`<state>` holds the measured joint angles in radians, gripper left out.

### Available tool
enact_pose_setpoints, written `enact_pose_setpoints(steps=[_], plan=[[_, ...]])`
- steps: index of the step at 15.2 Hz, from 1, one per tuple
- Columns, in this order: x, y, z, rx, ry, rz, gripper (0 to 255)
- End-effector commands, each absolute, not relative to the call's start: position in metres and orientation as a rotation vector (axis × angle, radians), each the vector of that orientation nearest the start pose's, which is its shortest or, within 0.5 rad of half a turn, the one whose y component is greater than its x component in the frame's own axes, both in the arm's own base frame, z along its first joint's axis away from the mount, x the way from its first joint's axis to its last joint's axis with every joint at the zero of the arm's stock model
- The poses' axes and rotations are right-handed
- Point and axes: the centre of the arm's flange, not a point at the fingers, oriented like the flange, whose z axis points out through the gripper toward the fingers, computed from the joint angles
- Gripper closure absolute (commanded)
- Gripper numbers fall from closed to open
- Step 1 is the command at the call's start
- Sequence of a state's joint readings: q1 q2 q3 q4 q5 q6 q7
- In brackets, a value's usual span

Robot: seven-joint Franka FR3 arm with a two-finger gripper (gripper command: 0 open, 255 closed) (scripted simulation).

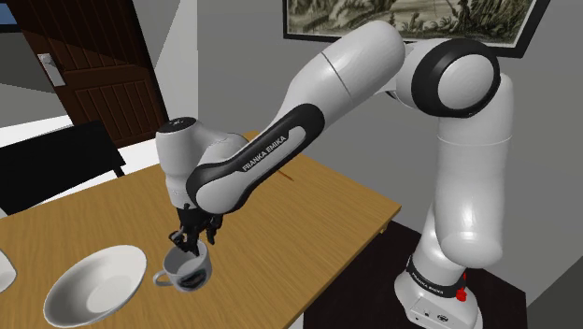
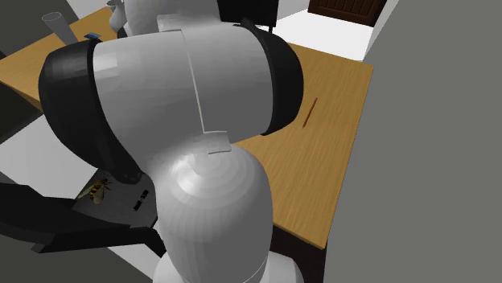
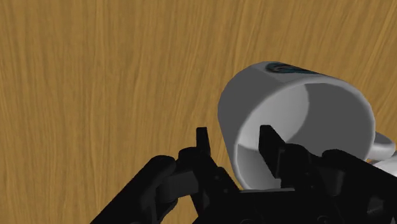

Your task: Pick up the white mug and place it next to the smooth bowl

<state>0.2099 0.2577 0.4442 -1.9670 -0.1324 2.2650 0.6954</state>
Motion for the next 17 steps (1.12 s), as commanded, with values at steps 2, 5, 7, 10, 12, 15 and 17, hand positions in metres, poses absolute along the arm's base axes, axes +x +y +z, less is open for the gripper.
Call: enact_pose_setpoints(steps=[2,5,7,10,12,15,17], plan=[[0.490,0.358,0.360,-3.094,-0.036,-0.079,0],[0.490,0.358,0.360,-3.094,-0.036,-0.079,0],[0.489,0.357,0.387,-3.094,-0.036,-0.079,0],[0.488,0.356,0.410,-3.094,-0.036,-0.079,0],[0.488,0.356,0.410,-3.094,-0.036,-0.079,0],[0.488,0.356,0.410,-3.094,-0.036,-0.079,0],[0.488,0.356,0.410,-3.094,-0.036,-0.079,0]])
